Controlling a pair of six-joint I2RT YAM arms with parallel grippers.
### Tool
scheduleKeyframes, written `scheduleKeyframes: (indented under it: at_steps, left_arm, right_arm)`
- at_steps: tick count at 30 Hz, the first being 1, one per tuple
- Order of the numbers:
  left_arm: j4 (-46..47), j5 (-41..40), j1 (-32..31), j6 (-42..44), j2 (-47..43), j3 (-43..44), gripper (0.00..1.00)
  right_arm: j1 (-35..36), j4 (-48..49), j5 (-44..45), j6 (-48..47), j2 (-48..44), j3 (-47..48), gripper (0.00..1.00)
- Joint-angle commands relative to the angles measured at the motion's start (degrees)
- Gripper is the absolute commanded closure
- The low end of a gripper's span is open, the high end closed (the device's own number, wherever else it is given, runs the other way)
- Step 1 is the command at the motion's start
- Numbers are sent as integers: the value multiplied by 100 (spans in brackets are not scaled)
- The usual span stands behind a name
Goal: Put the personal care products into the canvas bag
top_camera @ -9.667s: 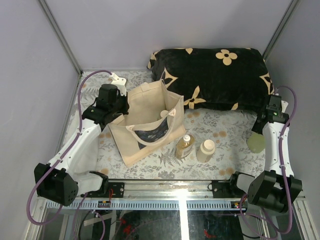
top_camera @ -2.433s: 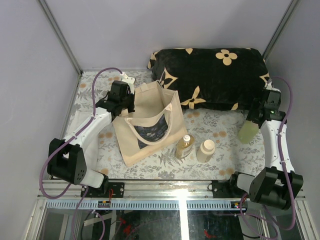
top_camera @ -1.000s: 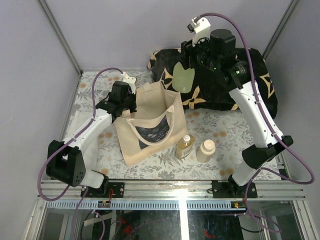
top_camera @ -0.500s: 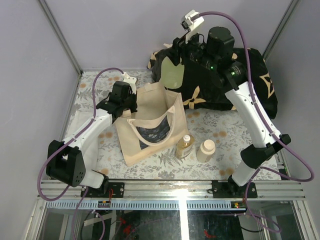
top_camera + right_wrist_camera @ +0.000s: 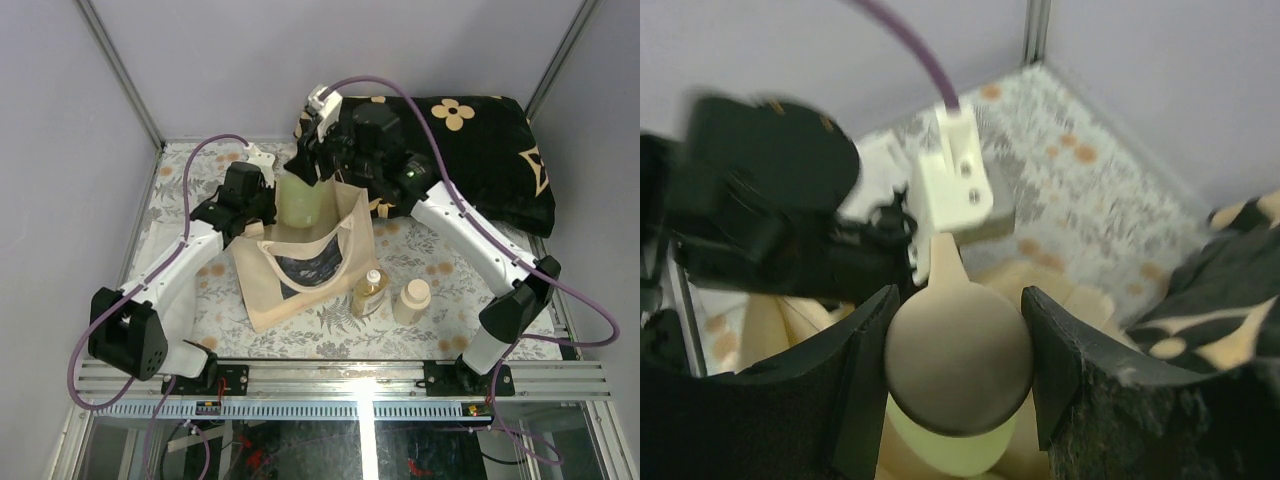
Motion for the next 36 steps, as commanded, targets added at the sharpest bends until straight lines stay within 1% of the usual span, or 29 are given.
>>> scheduleKeyframes:
  at_steps: [1, 5, 9, 11, 19, 21, 25, 30, 36]
  left_arm:
    - [-149, -167, -94, -14, -275, 353, 100]
    - [-451, -460, -93, 116, -444, 595, 100]
    - [-546, -605, -99, 187, -636, 657, 100]
    - [-570, -632, -93, 193, -671, 650, 100]
    - [-573, -803, -90, 201, -746, 405, 100]
    - [-585, -816, -96, 221, -782, 426, 100]
    - [-650, -807, -94, 263, -778, 519, 100]
    - [-672, -813, -94, 257, -804, 522, 100]
    - [-708, -809, -99, 248, -822, 570, 100]
  right_arm:
    - [90, 1217, 258, 257, -639, -450, 89]
    - [161, 1130, 435, 269, -766, -876, 90]
    - [208, 1178, 638, 305, -901, -1384, 90]
    - [234, 1187, 766, 293, -922, -1651, 90]
    - [244, 1081, 1420, -32, -879, -2141, 90]
    - [243, 1143, 1486, -85, -803, -2226, 90]
    - [255, 1226, 1328, 13, -540, -2171, 91]
    - [275, 1286, 1487, -61, -277, -2300, 90]
    - [304, 1306, 1398, -14, 123, -2303, 82]
